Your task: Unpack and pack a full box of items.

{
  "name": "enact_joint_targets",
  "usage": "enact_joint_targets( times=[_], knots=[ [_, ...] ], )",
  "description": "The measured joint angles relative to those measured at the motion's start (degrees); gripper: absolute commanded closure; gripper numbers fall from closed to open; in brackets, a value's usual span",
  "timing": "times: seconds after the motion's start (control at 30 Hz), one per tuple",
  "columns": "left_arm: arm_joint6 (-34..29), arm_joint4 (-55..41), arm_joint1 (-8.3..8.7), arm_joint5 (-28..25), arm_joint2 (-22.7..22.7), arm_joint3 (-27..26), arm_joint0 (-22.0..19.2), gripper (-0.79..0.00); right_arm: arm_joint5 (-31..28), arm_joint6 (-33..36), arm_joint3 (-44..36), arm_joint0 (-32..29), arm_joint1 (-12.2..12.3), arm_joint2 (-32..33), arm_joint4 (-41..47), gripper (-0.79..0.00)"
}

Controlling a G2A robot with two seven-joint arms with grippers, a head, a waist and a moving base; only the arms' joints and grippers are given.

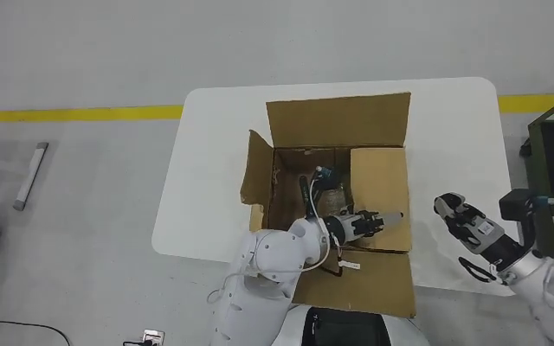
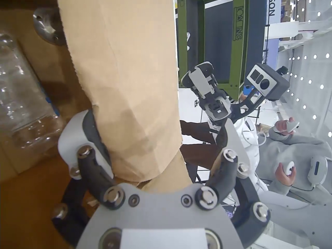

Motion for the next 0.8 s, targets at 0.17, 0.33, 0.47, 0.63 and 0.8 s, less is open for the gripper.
enact_joint_targets(
  times=[0.17, 0.33, 0.47, 0.63, 0.8],
  knots=[
    [2.00, -2.29, -0.06, -0.17, 0.70, -1.88, -1.61, -0.785, 0.98, -2.30, -0.95, -0.77, -0.28, 1.71, 3.39, -0.785],
    [3.51, -4.07, -0.24, -0.79, 2.16, -3.76, -4.00, -0.785, 1.88, -3.19, -1.65, -2.07, -0.53, 5.74, 11.20, -0.785],
    [5.00, -3.13, -0.55, -1.07, 5.33, -3.79, -6.43, -0.785, 2.40, -1.84, -1.14, -3.43, -0.65, 11.14, 20.53, -0.785],
    [7.33, -2.88, -1.38, -1.18, 11.32, -2.58, -8.79, -0.785, 2.53, 0.50, 0.04, -5.66, -0.85, 17.82, 29.73, -0.785],
    [8.18, -0.67, -2.34, -3.35, 17.82, 1.15, -12.10, -0.785, 1.58, 2.28, 2.17, -8.02, -1.26, 22.41, 36.02, -0.785]
  ],
)
